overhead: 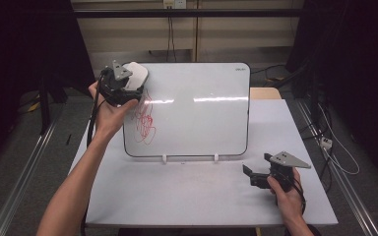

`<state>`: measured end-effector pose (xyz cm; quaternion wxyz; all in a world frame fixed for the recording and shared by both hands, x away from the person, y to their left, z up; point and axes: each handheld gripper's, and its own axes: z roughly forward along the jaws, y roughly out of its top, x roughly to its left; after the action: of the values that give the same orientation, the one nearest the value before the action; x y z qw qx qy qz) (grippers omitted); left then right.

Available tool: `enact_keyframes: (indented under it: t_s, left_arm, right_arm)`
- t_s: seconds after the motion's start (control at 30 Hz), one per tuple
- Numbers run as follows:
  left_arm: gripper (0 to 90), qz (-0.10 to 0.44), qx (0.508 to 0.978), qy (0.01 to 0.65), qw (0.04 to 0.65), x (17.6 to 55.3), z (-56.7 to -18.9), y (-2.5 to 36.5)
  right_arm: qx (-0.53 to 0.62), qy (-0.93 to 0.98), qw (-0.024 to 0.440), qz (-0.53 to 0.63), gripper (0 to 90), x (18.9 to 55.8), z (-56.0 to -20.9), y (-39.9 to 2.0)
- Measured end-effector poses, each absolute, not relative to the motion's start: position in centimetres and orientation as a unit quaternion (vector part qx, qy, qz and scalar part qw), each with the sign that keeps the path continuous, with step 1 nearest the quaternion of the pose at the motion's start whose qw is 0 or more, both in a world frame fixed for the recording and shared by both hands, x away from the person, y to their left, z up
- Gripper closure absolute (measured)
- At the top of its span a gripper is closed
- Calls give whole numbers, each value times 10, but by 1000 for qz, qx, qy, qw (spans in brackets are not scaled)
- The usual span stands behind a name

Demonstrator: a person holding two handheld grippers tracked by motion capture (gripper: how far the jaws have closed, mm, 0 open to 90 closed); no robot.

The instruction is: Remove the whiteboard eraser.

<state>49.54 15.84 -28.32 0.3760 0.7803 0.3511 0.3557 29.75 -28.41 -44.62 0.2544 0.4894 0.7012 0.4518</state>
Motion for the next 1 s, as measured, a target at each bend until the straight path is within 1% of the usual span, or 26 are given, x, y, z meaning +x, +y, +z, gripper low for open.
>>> enact_keyframes:
  t_s: [0.13,0.27,0.33,1.0]
  left_arm:
    - [312,362,770,343,397,488,-274,160]
    - [312,365,771,337,399,481,-267,161]
    - [312,370,768,338,399,480,-268,163]
    - [312,348,752,344,442,462,-279,176]
  right_arm:
    - [490,701,254,451,71,298,-446,-284]
    - [489,701,253,452,71,298,-446,-283]
    - [488,701,254,453,71,298,-446,-283]
    - [492,699,255,453,71,297,-446,-285]
